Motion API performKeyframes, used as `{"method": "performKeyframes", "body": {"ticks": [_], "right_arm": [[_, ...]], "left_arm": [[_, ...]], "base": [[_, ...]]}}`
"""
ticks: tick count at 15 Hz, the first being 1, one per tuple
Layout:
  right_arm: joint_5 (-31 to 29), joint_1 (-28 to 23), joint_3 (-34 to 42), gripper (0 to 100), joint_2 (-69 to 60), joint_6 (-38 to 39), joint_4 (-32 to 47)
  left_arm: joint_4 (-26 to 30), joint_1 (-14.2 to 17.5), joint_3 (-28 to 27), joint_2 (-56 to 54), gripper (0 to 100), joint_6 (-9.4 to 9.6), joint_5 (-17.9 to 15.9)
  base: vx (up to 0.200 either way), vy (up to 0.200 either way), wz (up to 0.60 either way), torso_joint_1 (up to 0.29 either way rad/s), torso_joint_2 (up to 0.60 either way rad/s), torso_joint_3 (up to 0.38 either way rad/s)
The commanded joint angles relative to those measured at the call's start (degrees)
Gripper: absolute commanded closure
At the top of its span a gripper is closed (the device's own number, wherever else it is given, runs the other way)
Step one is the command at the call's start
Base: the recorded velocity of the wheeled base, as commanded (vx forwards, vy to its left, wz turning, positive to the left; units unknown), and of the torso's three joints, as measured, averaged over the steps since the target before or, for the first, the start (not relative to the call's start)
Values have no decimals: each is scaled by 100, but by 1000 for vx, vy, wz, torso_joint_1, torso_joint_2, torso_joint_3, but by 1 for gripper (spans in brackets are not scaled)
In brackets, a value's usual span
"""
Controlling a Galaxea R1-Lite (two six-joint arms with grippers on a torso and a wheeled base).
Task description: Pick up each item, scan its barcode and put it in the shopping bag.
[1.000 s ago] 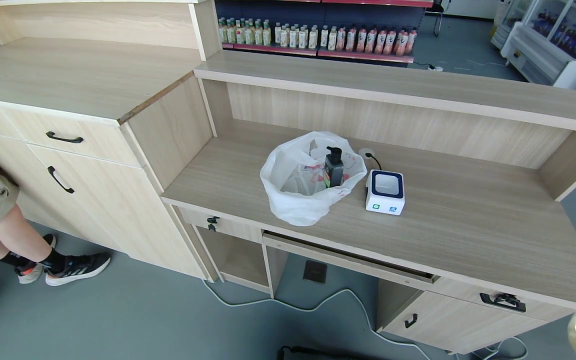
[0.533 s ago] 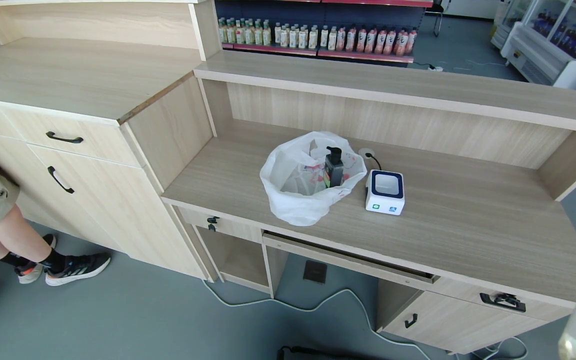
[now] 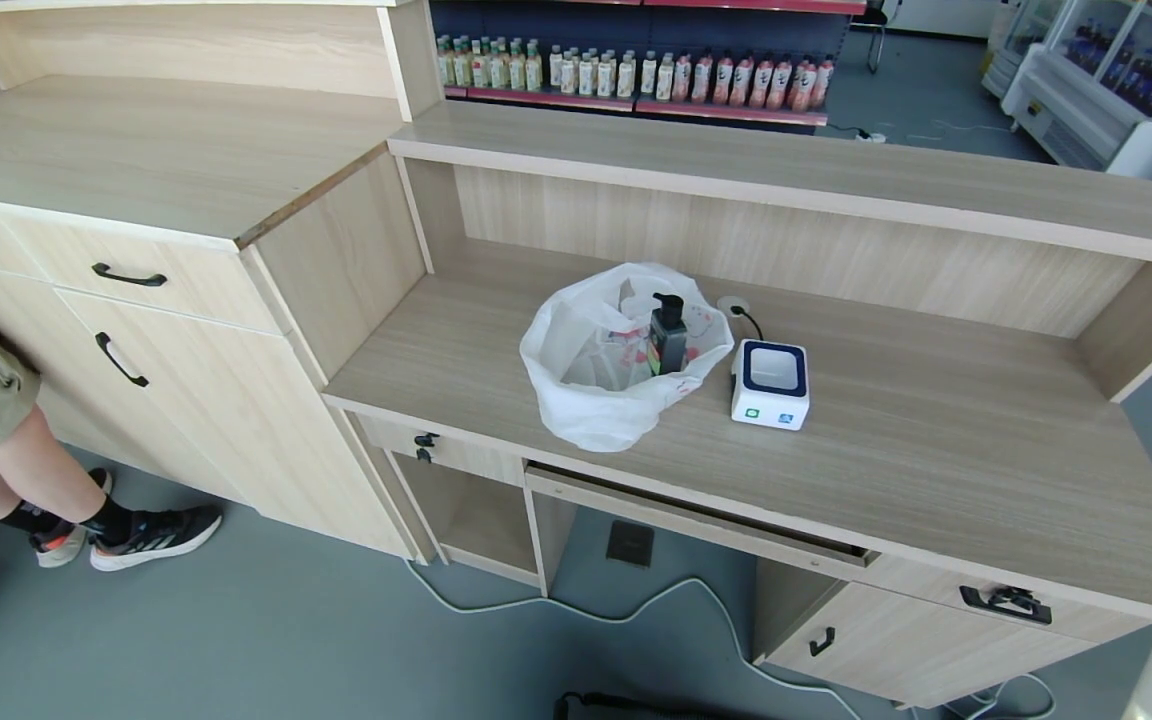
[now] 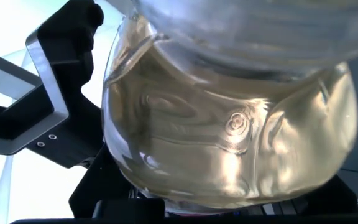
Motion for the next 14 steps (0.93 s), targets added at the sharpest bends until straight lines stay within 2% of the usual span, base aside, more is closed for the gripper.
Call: {"method": "performKeyframes", "body": {"ticks": [1, 3, 10, 12, 14], "right_arm": [[-2, -6, 4, 100, -12, 4, -1], [-2, -15, 4, 100, -38, 4, -1], [-11, -621, 233, 100, -249, -102, -1], [-81, -1140, 338, 100, -73, -823, -1], [-934, -1579, 778, 100, 76, -2000, -97]], "left_arm": [[-2, 0, 1, -2, 0, 0, 3], [-2, 0, 1, -2, 0, 0, 3], [-2, 0, 1, -2, 0, 9, 3], [-2, 0, 1, -2, 0, 0, 3], [-2, 0, 1, -2, 0, 0, 3]], "base": [[0, 0, 0, 0, 0, 0], [0, 0, 0, 0, 0, 0], [0, 0, 0, 0, 0, 0], [0, 0, 0, 0, 0, 0], [0, 0, 0, 0, 0, 0]]}}
